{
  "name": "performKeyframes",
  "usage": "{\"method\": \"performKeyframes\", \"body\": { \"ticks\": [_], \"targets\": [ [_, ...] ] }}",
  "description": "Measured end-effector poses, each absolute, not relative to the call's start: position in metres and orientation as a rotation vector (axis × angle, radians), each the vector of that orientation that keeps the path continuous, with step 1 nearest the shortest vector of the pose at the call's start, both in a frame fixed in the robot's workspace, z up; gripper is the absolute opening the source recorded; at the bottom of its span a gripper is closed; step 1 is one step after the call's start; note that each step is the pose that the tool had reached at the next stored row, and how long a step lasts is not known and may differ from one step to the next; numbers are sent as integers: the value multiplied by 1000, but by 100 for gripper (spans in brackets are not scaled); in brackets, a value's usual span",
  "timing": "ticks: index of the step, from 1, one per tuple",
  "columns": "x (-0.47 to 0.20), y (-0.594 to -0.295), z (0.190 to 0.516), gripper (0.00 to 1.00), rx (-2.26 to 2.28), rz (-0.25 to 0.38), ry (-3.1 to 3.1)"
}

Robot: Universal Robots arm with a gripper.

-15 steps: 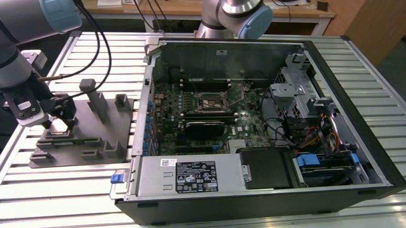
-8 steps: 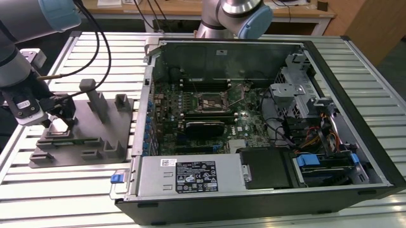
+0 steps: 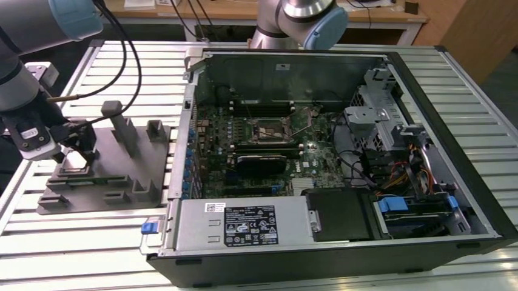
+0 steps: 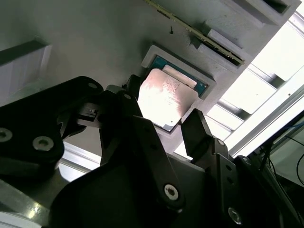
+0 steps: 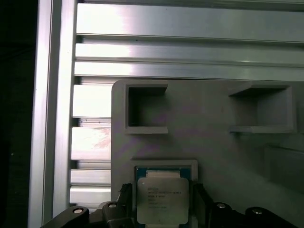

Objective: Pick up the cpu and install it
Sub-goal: 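Pick up the cpu and move it towards the insertion slot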

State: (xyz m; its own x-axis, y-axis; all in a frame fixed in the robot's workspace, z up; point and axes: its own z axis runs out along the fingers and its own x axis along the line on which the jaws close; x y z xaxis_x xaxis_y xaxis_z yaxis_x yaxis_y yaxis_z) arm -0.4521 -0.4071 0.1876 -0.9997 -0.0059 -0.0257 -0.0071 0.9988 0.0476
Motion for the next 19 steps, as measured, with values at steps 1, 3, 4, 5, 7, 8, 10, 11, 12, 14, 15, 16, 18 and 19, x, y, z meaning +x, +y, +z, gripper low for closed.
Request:
{"method": "performKeyframes", "body": {
  "ticks": [1, 3, 4, 5, 7, 8, 10, 11, 12, 14, 15, 16, 18, 19],
  "targets": [
    [-452, -407, 188, 62, -10, 74, 3115],
    [-453, -407, 188, 62, -10, 74, 3115],
    [-453, -407, 188, 62, -10, 74, 3115],
    [-453, -407, 188, 62, -10, 74, 3115],
    [-453, -407, 187, 61, -10, 74, 3115],
    [-453, -407, 187, 54, -10, 73, 3115],
    [-453, -407, 187, 52, -10, 74, 3115],
    [-453, -407, 187, 52, -10, 74, 3115],
    [-453, -407, 188, 52, -10, 74, 3115],
    [-453, -407, 191, 52, -10, 74, 3115],
    [-453, -407, 193, 52, -10, 74, 3115],
    [-453, -407, 194, 52, -10, 74, 3115],
    [-453, -407, 194, 52, -10, 74, 3115],
    [-453, -407, 194, 52, -10, 74, 3115]
  ]
}}
